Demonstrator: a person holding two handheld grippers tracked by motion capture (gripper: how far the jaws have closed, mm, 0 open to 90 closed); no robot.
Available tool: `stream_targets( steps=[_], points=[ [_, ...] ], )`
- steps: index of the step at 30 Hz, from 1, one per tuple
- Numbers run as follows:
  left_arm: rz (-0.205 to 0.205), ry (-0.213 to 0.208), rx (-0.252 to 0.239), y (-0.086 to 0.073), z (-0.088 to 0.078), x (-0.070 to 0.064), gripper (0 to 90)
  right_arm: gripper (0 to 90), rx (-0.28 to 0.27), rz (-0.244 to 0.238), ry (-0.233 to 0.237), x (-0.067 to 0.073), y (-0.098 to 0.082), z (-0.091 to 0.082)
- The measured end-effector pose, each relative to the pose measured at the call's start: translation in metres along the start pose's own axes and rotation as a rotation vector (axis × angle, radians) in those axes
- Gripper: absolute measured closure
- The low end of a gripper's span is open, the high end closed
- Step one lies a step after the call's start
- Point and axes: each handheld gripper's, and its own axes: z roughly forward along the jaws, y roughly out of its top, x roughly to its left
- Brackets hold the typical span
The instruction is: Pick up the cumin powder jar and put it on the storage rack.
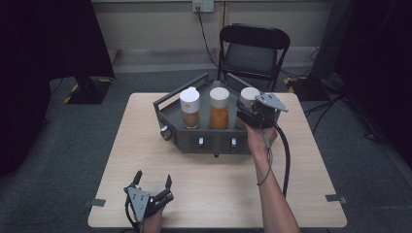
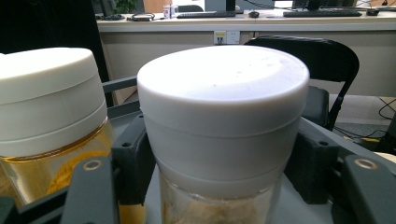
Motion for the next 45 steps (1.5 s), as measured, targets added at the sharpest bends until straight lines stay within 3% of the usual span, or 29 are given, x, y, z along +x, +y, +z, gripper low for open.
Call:
stream_targets(
  steps=[10, 19, 27, 36, 45],
  points=[
    [0.000, 0.000, 0.000, 0.000, 0.000, 0.000, 2.9, 17.6, -0.053, -0.027, 0.003, 0.001, -0.005, -0.004],
    [0.000, 0.000, 0.000, 0.000, 0.000, 0.000, 2.8, 0.3, -0.097, -0.054, -0.061, 0.012, -0.013, -0.004],
    [0.000, 0.000, 0.000, 0.000, 0.000, 0.000, 2.8, 0.0, -0.119, -0.033, -0.040, 0.009, -0.015, -0.007],
    [0.000, 0.000, 0.000, 0.000, 0.000, 0.000, 2.8, 0.0, -0.133, -0.046, -0.042, 0.010, -0.019, -0.011],
    [0.000, 0.004, 0.000, 0.000, 0.000, -0.001, 2.9, 0.0, -0.189, -0.060, -0.047, 0.012, -0.027, -0.016]
  ],
)
